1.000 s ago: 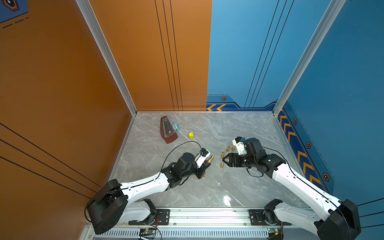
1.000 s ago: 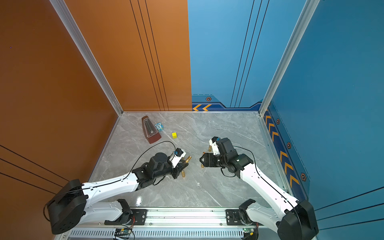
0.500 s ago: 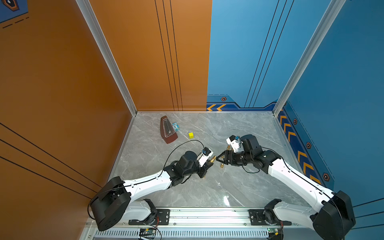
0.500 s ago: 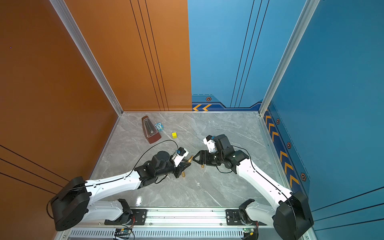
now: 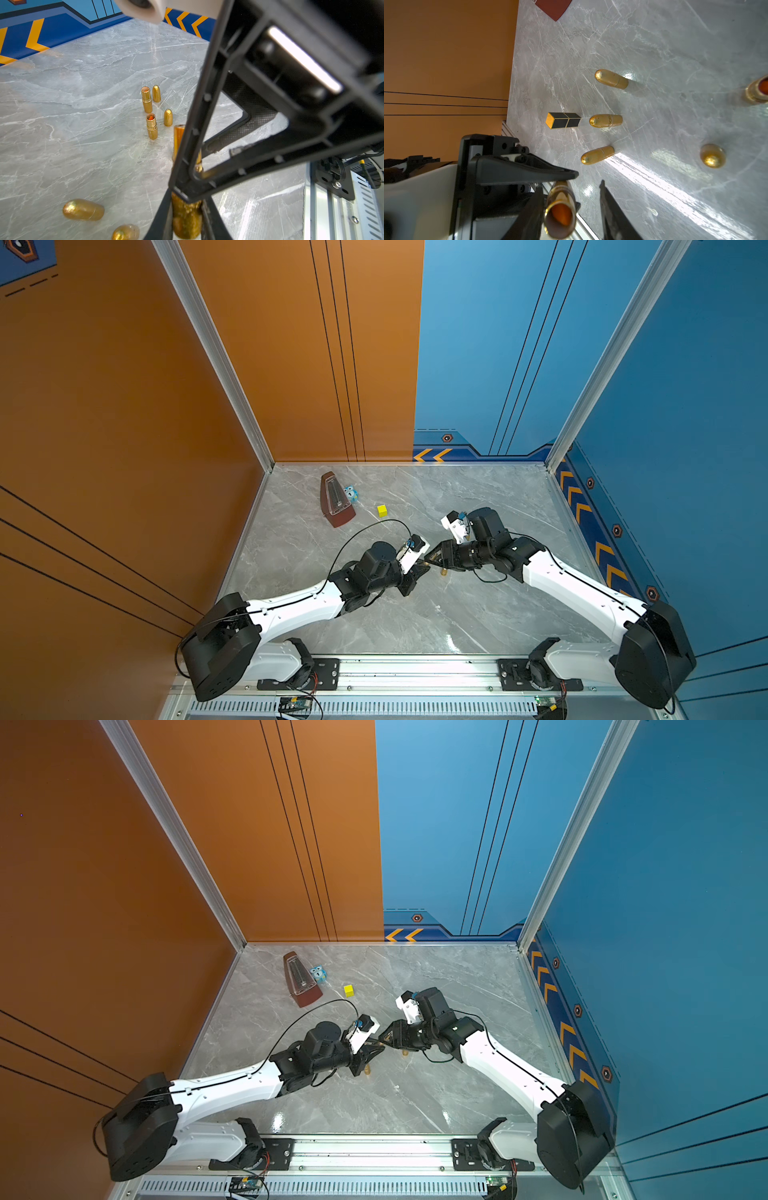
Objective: Open the lipstick cap
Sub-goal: Place the lipstick at the center of the board.
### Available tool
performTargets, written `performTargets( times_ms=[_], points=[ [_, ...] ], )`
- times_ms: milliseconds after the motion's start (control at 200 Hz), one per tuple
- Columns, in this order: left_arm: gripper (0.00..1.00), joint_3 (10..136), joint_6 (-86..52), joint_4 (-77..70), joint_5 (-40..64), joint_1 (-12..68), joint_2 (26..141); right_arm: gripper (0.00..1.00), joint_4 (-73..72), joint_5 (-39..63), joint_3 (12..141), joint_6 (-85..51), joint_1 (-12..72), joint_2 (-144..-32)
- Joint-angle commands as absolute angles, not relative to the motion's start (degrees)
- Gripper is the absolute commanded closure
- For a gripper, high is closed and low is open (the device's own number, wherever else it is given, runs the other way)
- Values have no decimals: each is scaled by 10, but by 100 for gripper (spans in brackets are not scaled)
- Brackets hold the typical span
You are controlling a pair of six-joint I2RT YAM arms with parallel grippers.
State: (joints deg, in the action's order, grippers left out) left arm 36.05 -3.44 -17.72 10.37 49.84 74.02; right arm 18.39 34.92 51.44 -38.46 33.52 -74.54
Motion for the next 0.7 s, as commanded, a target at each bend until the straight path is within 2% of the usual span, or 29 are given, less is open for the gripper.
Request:
performTargets(
  times_ms=[0,290,495,666,696],
  points=[
    [100,379,-23,-178,107,504,744,61,167,362,530,-388,343,-754],
    [100,381,-22,-178,99,505,744,75,167,360,529,-390,350,-760],
    [100,379,-23,-178,97,505,745,81,174,340,531,-383,348,-750],
    [100,375,-26,-178,92,505,744,82,191,309,536,-375,348,-736],
    [97,374,-27,-178,90,505,744,82,196,300,537,-374,349,-733]
  ],
)
